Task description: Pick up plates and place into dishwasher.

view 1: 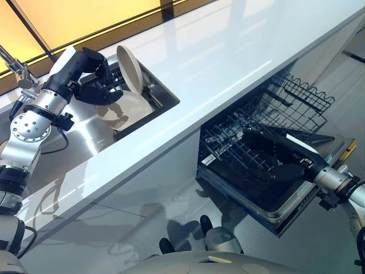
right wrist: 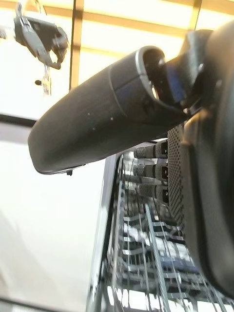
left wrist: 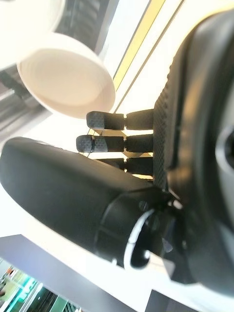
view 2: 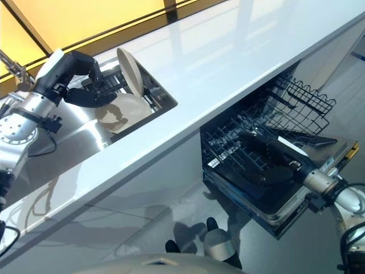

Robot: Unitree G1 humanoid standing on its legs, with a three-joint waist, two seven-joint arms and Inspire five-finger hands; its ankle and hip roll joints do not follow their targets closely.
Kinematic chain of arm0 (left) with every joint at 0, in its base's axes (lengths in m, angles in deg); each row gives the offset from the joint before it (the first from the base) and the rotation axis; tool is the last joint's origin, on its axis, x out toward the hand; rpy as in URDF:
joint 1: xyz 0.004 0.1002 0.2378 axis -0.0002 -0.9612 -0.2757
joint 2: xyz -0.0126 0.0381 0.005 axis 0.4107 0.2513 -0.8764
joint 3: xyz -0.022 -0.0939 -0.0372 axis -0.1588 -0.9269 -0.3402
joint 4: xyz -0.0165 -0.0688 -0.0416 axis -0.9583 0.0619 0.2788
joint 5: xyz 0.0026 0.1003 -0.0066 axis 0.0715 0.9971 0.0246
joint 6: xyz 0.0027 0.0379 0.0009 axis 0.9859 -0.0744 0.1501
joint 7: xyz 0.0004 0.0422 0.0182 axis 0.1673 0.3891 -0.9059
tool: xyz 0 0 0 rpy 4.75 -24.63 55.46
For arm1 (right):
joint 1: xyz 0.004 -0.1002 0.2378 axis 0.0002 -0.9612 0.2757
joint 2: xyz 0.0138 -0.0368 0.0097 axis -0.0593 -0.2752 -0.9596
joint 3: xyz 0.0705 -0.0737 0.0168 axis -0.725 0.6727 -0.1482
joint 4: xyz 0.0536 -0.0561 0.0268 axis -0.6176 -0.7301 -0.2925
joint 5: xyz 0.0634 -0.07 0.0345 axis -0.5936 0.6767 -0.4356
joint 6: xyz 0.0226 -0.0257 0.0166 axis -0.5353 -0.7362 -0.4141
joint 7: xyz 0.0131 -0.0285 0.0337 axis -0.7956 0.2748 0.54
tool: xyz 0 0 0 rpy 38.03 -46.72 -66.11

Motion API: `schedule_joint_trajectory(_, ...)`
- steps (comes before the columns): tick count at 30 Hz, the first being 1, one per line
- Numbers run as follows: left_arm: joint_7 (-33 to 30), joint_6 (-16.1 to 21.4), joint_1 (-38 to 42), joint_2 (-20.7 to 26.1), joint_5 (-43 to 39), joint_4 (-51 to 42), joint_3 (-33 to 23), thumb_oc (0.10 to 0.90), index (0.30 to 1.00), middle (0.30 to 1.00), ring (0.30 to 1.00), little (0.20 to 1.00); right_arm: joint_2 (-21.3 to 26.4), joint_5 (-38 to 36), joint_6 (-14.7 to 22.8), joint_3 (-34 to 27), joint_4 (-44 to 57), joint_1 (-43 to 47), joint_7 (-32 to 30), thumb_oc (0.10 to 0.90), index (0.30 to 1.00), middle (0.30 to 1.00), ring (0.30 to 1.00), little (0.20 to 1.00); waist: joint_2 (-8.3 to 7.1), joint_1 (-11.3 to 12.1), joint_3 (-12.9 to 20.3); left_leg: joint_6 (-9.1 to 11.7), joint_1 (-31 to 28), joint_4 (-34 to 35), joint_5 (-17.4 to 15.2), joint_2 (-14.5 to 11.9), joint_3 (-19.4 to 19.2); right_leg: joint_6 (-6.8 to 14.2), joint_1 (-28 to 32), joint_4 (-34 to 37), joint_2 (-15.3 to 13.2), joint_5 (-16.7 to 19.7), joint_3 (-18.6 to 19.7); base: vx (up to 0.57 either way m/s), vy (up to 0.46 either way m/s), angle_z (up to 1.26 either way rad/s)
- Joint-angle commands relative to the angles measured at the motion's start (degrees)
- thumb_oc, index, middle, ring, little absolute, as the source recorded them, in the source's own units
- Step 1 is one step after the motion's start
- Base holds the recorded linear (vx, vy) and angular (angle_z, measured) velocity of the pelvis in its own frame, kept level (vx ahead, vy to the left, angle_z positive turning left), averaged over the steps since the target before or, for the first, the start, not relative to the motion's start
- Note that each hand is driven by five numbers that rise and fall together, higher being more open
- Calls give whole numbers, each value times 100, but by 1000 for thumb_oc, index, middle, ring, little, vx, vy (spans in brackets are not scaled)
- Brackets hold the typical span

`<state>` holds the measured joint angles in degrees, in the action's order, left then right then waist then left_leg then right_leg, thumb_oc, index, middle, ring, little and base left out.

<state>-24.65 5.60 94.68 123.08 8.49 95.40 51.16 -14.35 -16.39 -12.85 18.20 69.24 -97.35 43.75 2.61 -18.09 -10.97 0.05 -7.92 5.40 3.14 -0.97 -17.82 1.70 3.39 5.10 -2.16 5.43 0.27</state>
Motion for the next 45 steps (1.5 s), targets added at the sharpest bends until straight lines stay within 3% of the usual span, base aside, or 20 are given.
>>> schedule_joint_trajectory(1, -278, 538, 673, 245, -443, -107, -622, 100, 300, 300, 300, 200, 317, -755, 484, -491, 503, 605, -44, 800, 900, 900, 900, 900, 188, 87, 610, -163, -168, -65, -713, 281, 55, 420, -193, -577, 249, -617, -40, 8, 12, -3)
schedule_joint_trajectory(6, -330, 439, 693, 233, -375, -141, -569, 100, 300, 300, 300, 200, 385, -670, 594, -464, 663, 659, -198, 800, 900, 900, 900, 900, 203, 92, 639, -173, -172, -70, -715, 286, 58, 420, -193, -583, 251, -623, -22, 4, 5, -3)
schedule_joint_trajectory(9, -522, 465, 654, 269, 183, -112, -539, 100, 300, 300, 300, 200, 476, -674, 603, -502, 747, 711, -282, 800, 900, 900, 900, 900, 203, 105, 649, -169, -174, -68, -703, 289, 71, 422, -179, -563, 259, -597, -23, 0, 0, 0)
schedule_joint_trajectory(10, -506, 316, 658, 349, 276, -95, -492, 196, 382, 382, 382, 296, 563, -719, 577, -543, 823, 733, -316, 800, 900, 900, 900, 900, 204, 109, 652, -170, -174, -68, -700, 290, 80, 424, -180, -561, 260, -588, -26, 0, 0, 0)
schedule_joint_trajectory(11, -452, 245, 638, 375, 412, -54, -498, 597, 726, 726, 726, 697, 590, -713, 605, -555, 849, 739, -352, 800, 900, 900, 900, 900, 208, 121, 648, -172, -172, -68, -699, 294, 94, 417, -179, -560, 261, -588, -32, 0, 0, 0)
schedule_joint_trajectory(12, -435, 215, 636, 435, 578, 35, -453, 800, 900, 900, 900, 900, 636, -720, 639, -554, 854, 778, -412, 800, 900, 900, 900, 900, 209, 132, 650, -170, -169, -70, -696, 296, 102, 419, -174, -553, 259, -582, -44, 0, 0, 0)
schedule_joint_trajectory(17, -563, 166, 776, 798, 1511, 379, -100, 800, 900, 900, 900, 900, 864, -770, 974, -600, 907, 964, -1074, 800, 900, 900, 900, 900, 222, 178, 637, -163, -157, -89, -676, 292, 118, 421, -159, -550, 255, -563, -93, 0, 0, 0)
schedule_joint_trajectory(20, -439, -82, 936, 929, 1290, 542, -14, 800, 900, 900, 900, 900, 904, -724, 1147, -700, 906, 1017, -1324, 800, 900, 900, 900, 900, 246, 205, 639, -155, -120, -94, -650, 301, 138, 415, -182, -543, 253, -543, -100, 0, 0, 0)
schedule_joint_trajectory(24, -326, -321, 1009, 730, 625, 769, -133, 800, 900, 900, 900, 900, 867, -589, 1168, -637, 898, 1111, -1409, 800, 900, 900, 900, 900, 252, 251, 667, -162, -107, -93, -641, 318, 173, 402, -173, -526, 258, -546, -110, 8, -7, 0)
schedule_joint_trajectory(27, -382, -449, 995, 376, 228, 965, -305, 800, 900, 900, 900, 900, 828, -503, 1092, -379, 916, 1307, -1332, 800, 900, 900, 900, 900, 220, 281, 685, -163, -103, -102, -633, 326, 205, 384, -157, -524, 258, -552, -130, 42, -31, 2)
schedule_joint_trajectory(31, -765, -347, 1081, 179, 715, 1173, -279, 800, 900, 900, 900, 900, 796, -526, 941, -132, 918, 1539, -1261, 800, 900, 900, 900, 900, 187, 299, 704, -164, -101, -107, -627, 327, 208, 373, -148, -531, 251, -559, -154, 41, -23, 2)
schedule_joint_trajectory(34, -1219, -264, 1166, 234, 1319, 1254, -143, 800, 900, 900, 900, 900, 820, -572, 790, -116, 968, 1478, -1116, 800, 900, 900, 900, 900, 161, 270, 715, -171, -81, -111, -628, 332, 190, 380, -172, -536, 247, -557, -143, 58, -28, 2)
schedule_joint_trajectory(45, -2012, -264, 1750, 511, 2334, 1579, 362, 800, 900, 900, 900, 900, 820, -858, 773, -133, 791, 1141, -599, 800, 900, 900, 900, 900, 157, 100, 685, -180, -114, -118, -643, 320, 76, 424, -203, -571, 251, -550, -79, 67, -15, 1)
